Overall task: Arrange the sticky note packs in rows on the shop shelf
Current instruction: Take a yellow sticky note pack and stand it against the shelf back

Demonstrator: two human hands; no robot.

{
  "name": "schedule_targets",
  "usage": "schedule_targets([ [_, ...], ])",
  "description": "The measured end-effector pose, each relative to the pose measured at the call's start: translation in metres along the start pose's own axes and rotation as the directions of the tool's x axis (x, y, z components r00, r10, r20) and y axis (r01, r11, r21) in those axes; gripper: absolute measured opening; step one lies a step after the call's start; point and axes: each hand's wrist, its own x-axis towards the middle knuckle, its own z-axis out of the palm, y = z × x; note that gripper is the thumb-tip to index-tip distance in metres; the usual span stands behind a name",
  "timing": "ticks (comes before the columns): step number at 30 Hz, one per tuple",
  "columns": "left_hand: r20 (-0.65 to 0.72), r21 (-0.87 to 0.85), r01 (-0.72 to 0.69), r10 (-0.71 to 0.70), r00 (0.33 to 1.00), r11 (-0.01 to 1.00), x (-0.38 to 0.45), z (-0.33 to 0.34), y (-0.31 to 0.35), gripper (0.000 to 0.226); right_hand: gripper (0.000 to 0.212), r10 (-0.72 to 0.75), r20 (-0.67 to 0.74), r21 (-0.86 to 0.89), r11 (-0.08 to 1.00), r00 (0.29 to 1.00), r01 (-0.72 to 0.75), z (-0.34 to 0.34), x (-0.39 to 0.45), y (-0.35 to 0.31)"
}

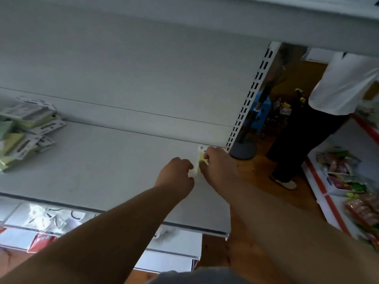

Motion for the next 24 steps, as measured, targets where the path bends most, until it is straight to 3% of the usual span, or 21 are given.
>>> schedule_targets([
  [6,-0.138,-0.108,0.07,-0.085,0.987,0.992,-0.04,-0.032,-0.063,0.031,0.014,-0.046,-0.025,0.148,0.988,0.999,0.049,0.016,-0.001,-0.07],
  [11,-0.291,-0.196,0.144,-0.198,0.936,0.97,-0.073,-0.087,-0.146,0.028,0.014,-0.075,0.005,0.271,0.96,0.997,0.071,0.054,-0.001,-0.171],
  [18,-0.352,-0.209,0.181,-0.246,0.903,0.961,-0.1,-0.18,-0.288,0.031,0.013,-0.021,0.131,0.49,0.871,0.991,-0.046,0.129,0.001,-0.336],
  [24,-0.311,-0.173,0.201,-0.247,0.918,0.964,-0.098,-0.223,-0.348,0.04,0.014,0.022,0.299,0.583,0.787,0.954,-0.201,0.158,0.021,-0.408],
])
